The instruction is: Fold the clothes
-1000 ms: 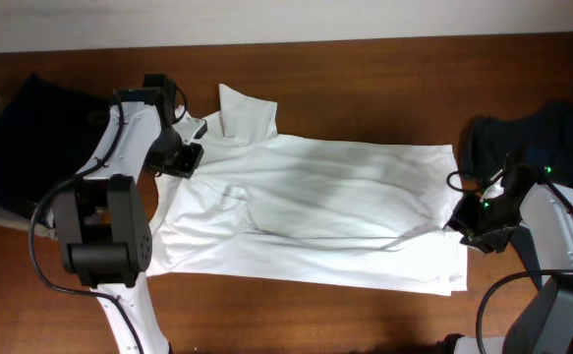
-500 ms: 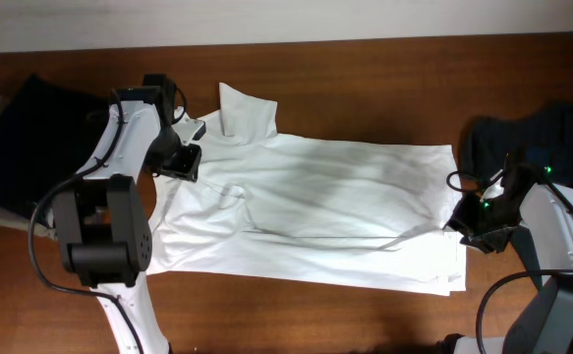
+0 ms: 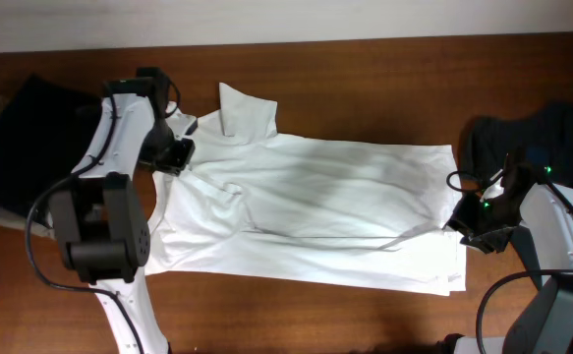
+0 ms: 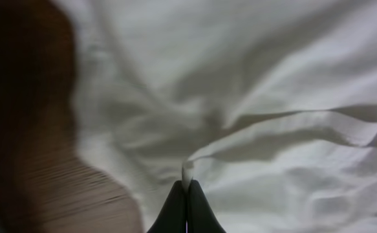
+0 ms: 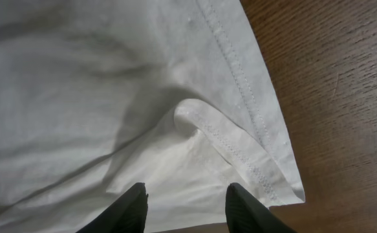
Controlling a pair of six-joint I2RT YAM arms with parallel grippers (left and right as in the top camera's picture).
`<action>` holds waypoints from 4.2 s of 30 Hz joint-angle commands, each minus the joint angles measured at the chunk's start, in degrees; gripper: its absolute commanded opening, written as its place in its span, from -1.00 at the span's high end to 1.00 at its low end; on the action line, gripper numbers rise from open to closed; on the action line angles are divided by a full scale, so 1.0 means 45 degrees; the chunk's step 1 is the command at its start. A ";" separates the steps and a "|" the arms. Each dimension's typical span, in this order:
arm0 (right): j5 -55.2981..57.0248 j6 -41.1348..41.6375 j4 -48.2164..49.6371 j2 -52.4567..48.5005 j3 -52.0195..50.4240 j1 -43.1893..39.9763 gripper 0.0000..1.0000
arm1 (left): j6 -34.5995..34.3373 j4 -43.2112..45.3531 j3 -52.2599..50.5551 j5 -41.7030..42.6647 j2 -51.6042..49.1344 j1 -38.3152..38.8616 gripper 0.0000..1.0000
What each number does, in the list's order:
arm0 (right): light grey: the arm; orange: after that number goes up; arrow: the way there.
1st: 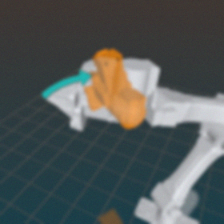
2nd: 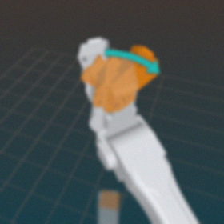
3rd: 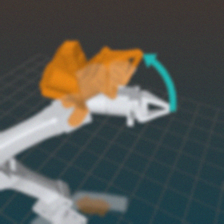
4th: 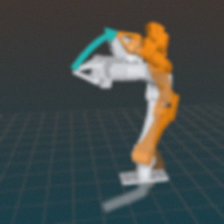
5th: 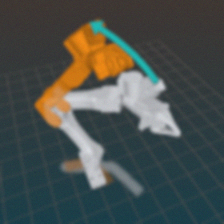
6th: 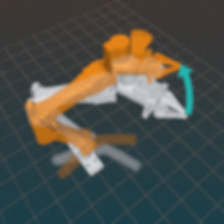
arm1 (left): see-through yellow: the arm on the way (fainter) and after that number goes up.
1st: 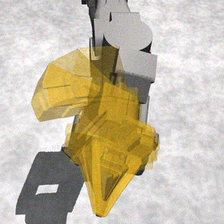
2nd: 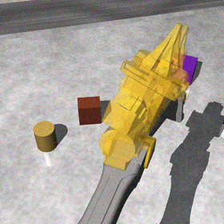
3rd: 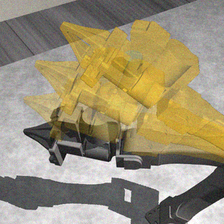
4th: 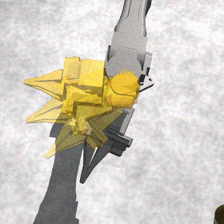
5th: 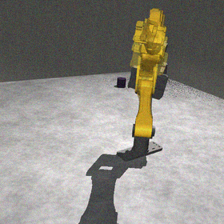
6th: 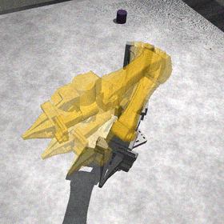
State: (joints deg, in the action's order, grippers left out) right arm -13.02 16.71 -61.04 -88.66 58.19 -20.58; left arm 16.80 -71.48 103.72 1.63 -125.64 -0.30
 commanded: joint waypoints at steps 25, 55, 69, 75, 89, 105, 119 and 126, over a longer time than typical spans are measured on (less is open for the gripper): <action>-0.1831 -0.1753 0.1428 0.0015 0.4639 -0.0005 -0.35 | 0.0908 0.6941 0.4571 0.3463 -0.3351 0.2055 -0.27; -0.0967 -0.1753 0.7470 -0.7077 0.4609 0.0957 -0.40 | -0.0243 0.1015 0.6989 0.0967 -0.2856 0.2254 0.99; -0.0151 -0.1613 0.6203 -0.6931 0.4804 0.1039 0.92 | -0.0223 0.0330 0.6989 0.0952 -0.2652 0.2220 0.99; -0.0330 -0.1666 0.3978 -0.3585 0.4809 0.1054 0.92 | -0.0204 -0.0865 0.6989 0.0661 -0.0957 0.2229 1.00; -0.0097 -0.2327 -0.3619 -0.1962 0.4770 0.1059 0.92 | -0.1025 -0.5615 0.5557 0.0719 -0.0573 0.1802 0.99; 0.0525 -0.2283 -0.2492 -0.1972 0.1049 0.1059 0.17 | -0.1399 -0.5615 0.0374 0.0753 0.1171 0.1685 0.65; 0.0515 -0.2288 -0.1943 -0.1972 0.1044 0.1059 -0.02 | -0.1953 -0.1943 -0.3453 0.2142 0.1734 0.0466 0.15; 0.0515 -0.2283 -0.1894 -0.1972 0.1044 0.1059 -0.02 | -0.1719 -0.1598 -0.4503 0.2482 0.1734 0.0476 0.73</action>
State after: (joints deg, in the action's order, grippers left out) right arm -11.40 6.39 -69.76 -98.41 63.16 -15.75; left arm 9.06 -79.37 84.33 10.72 -118.83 1.76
